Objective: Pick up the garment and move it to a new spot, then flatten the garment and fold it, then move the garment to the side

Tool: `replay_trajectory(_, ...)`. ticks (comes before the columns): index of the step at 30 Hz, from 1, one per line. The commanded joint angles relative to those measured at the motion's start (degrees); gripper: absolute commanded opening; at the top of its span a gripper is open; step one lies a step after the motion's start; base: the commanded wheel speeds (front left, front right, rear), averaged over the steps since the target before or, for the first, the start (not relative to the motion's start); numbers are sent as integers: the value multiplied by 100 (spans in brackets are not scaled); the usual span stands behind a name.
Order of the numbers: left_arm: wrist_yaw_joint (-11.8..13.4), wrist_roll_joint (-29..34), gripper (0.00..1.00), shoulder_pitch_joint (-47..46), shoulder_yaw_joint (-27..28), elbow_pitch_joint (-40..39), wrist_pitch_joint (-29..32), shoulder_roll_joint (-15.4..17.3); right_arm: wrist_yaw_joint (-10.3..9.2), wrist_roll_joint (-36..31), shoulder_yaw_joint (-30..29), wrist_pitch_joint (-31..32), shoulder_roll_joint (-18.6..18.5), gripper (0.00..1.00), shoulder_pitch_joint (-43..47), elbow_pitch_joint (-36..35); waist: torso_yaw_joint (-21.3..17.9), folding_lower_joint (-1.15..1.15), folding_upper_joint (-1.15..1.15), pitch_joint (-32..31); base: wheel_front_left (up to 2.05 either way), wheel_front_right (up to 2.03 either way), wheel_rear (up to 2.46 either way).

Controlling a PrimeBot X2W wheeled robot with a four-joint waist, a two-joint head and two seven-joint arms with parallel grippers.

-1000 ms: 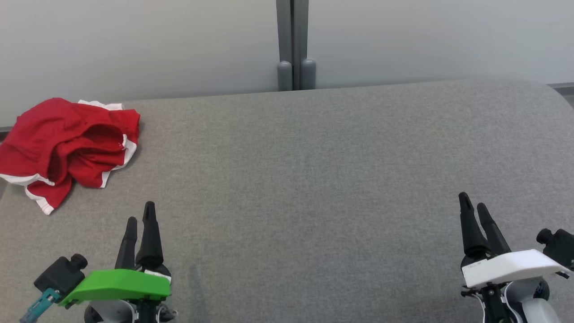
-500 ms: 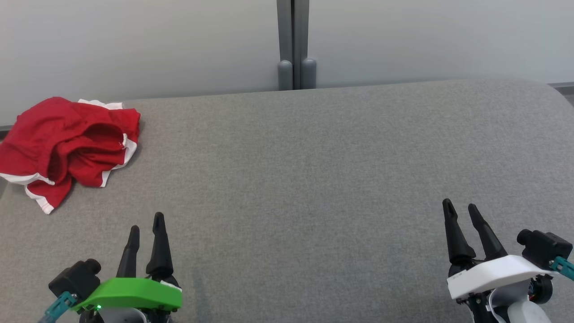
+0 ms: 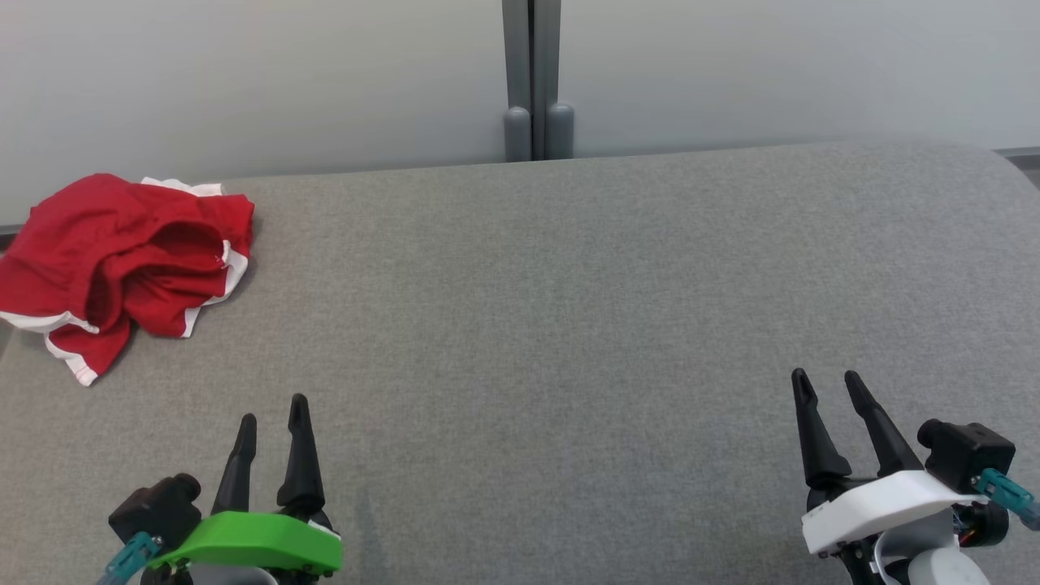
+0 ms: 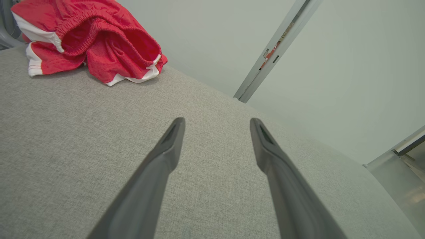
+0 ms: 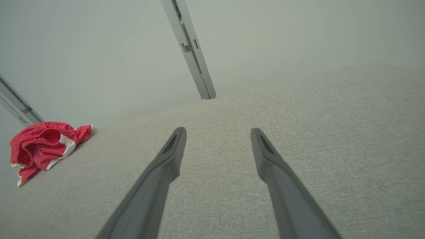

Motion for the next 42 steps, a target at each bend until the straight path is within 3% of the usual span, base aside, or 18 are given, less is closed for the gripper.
replay_trajectory(1,-35,149,100,45,-17,-4,-49,46,3,-163,-8,-61,-33,100,19,-27,6,0,0,3,0,0,0)
replay_trajectory(42,-27,1538,100,144,-215,356,-519,62,3,-1981,147,-530,-54,100,91,109,46,0,0,55,0,0,0)
